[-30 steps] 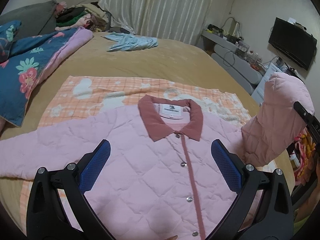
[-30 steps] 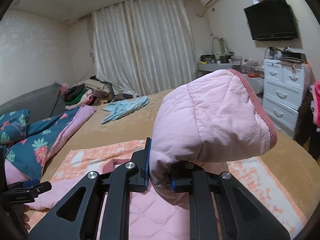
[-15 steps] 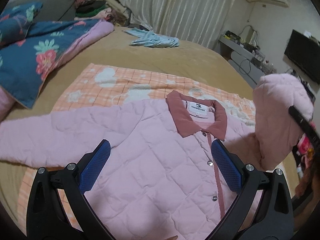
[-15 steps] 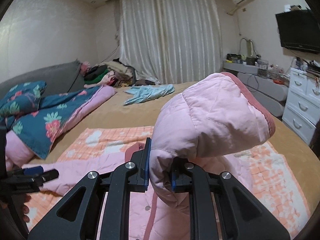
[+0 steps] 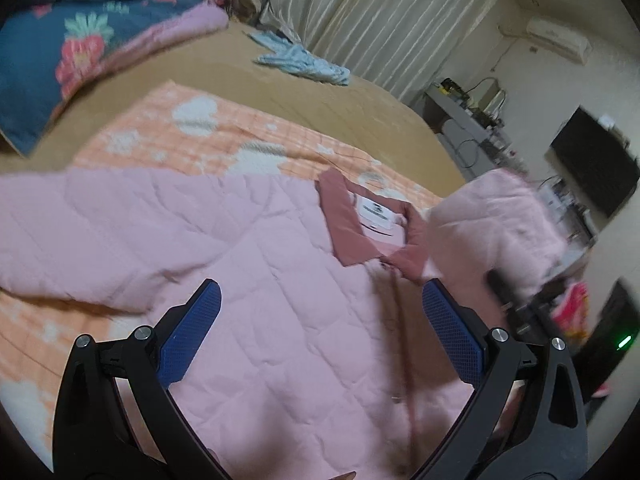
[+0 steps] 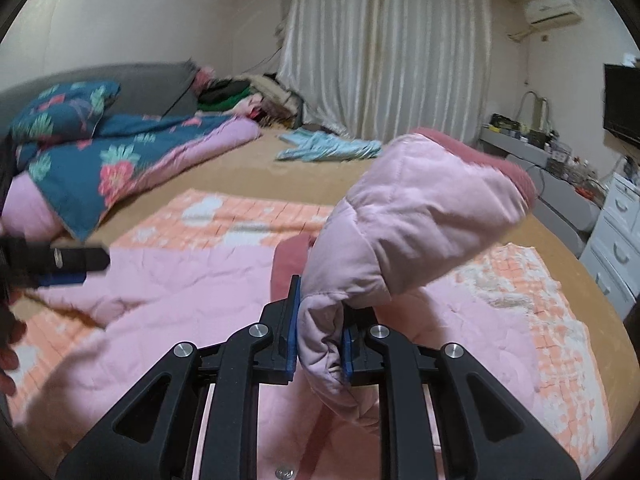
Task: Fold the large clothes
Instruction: 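Carry the sleeve across the jacket front with the right gripper and release, then grasp the folded sleeve cuff with the left gripper, straighten it, release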
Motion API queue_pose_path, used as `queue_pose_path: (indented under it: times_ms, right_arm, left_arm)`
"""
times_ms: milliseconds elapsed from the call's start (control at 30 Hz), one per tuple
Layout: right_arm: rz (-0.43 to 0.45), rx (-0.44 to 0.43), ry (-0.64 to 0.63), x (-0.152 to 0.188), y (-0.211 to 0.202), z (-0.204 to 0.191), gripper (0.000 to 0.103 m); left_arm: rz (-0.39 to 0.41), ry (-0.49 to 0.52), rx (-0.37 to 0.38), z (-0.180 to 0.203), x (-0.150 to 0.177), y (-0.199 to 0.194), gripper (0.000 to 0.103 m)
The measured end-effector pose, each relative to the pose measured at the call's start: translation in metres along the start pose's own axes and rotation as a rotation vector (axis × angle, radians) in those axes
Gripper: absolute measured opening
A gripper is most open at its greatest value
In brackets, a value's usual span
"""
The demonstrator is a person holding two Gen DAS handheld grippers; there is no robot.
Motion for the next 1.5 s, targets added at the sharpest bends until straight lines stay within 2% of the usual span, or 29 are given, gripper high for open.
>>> queue_pose_path:
  times_ms: [167,400,533,567,600,633,667,700,767,833,933,1033,1100,1167,1333,1400,1500]
  right_arm:
    - [-0.066,-0.038,-0.061,0.022,0.021,-0.022,0.017]
    - [-0.164,-0.124,-0.129,0.053,0.042,-0.054,0.025]
    - [-0.217,-0.14,-0.168,0.068,0.052,-0.068,0.028]
    - [-0.226,-0.146,-0.172,0.07,0.053,-0.07,0.03]
    - [-0.233,-0.156,-0.17,0.072,0.053,-0.071,0.037]
    - [-0.242,-0.182,-0.159,0.072,0.053,-0.071,0.051]
    - [-0.247,-0.208,-0.14,0.073,0.051,-0.071,0.057]
    - [-0.25,-0.215,-0.127,0.072,0.049,-0.07,0.062]
    - [-0.257,-0.242,-0.103,0.073,0.043,-0.067,0.066]
    - [-0.265,-0.259,-0.072,0.074,0.035,-0.06,0.078]
    - [-0.269,-0.271,-0.039,0.074,0.021,-0.042,0.079]
    - [-0.264,-0.219,-0.028,0.077,0.004,-0.013,0.079]
    - [-0.262,-0.183,-0.012,0.079,-0.004,0.007,0.079]
    - [-0.263,-0.135,0.013,0.082,-0.01,0.032,0.079]
    - [-0.264,-0.03,0.08,0.087,-0.017,0.084,0.079]
    - [-0.254,0.014,0.119,0.089,-0.017,0.105,0.079]
    - [-0.244,0.035,0.176,0.089,-0.015,0.124,0.079]
  left_arm:
    - [0.025,-0.061,0.026,-0.009,-0.001,-0.001,0.094]
    - [-0.04,-0.169,0.13,-0.02,0.004,0.012,0.095]
    - [-0.08,-0.197,0.157,-0.021,0.01,0.021,0.094]
    - [-0.089,-0.203,0.163,-0.021,0.012,0.023,0.094]
    - [-0.103,-0.211,0.174,-0.021,0.014,0.027,0.095]
    - [-0.125,-0.225,0.186,-0.022,0.018,0.032,0.094]
    - [-0.144,-0.24,0.189,-0.023,0.022,0.037,0.094]
    - [-0.157,-0.246,0.188,-0.024,0.025,0.041,0.094]
    - [-0.199,-0.258,0.18,-0.026,0.033,0.052,0.094]
    - [-0.232,-0.274,0.189,-0.029,0.041,0.061,0.094]
    - [-0.269,-0.279,0.188,-0.03,0.05,0.072,0.094]
    - [-0.281,-0.257,0.18,-0.026,0.058,0.08,0.093]
    - [-0.283,-0.223,0.166,-0.022,0.063,0.084,0.08]
    - [-0.28,-0.155,0.116,-0.015,0.067,0.089,0.056]
    - [-0.231,0.001,0.086,0.001,0.067,0.085,0.018]
    - [-0.196,0.044,0.071,0.008,0.061,0.08,0.014]
    - [-0.138,0.093,0.059,0.016,0.05,0.071,0.013]
Point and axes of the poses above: each gripper's, at about its wrist camera, not at the fingertips, and y roughly the way its jaws point, z to its right, x to its underside, the point moved 1 cm from there along y, roughly the way its jaws point, and after that the axes turned 3 degrees about z, right-handed, at the moved point
